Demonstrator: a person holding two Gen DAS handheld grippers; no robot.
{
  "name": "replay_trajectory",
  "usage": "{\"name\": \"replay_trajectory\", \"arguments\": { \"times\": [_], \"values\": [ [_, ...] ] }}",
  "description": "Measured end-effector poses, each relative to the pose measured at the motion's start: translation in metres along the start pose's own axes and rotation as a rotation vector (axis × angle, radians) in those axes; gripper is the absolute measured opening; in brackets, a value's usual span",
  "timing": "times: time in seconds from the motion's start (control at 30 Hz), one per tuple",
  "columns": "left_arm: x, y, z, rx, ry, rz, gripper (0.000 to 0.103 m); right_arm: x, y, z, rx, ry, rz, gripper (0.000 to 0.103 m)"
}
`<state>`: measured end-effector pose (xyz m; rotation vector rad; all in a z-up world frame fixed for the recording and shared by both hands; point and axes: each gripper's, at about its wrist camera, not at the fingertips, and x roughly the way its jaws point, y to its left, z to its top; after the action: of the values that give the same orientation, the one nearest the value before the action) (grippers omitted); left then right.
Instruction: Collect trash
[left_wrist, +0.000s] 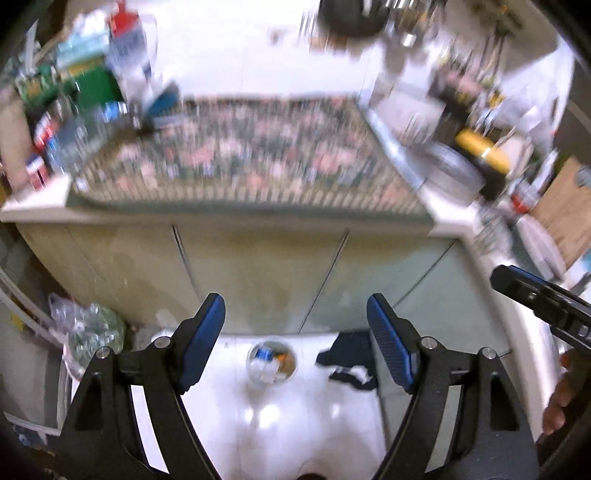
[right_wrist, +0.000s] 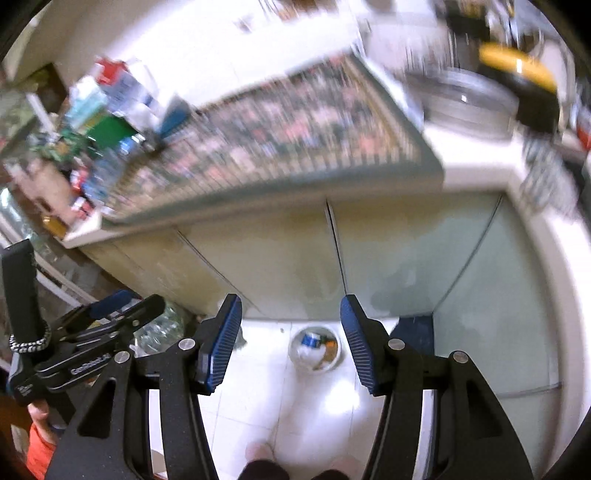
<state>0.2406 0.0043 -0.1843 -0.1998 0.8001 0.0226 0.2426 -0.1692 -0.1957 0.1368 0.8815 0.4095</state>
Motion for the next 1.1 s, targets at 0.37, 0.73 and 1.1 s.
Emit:
{"name": "replay_trajectory", "arguments": {
  "times": [0.37,0.73,1.1],
  "values": [
    [-0.193,-0.011,0.003,0.072,-0.291,-0.096,0.081,-0.163,0.086,-0.004,-0.100,-0.324,0.035,0.052],
    [-0.295,0.012,-0.040,0.081,-0.339,-0.091,0.101,-0.233,0.131,-0.045,-0.104,-0.409,0.018,0.077],
    [-0.323,0.022,-0.052,0.060,-0.370,-0.086,0.102,-0.256,0.148,-0.061,-0.138,-0.430,0.004,0.098]
  ]
}}
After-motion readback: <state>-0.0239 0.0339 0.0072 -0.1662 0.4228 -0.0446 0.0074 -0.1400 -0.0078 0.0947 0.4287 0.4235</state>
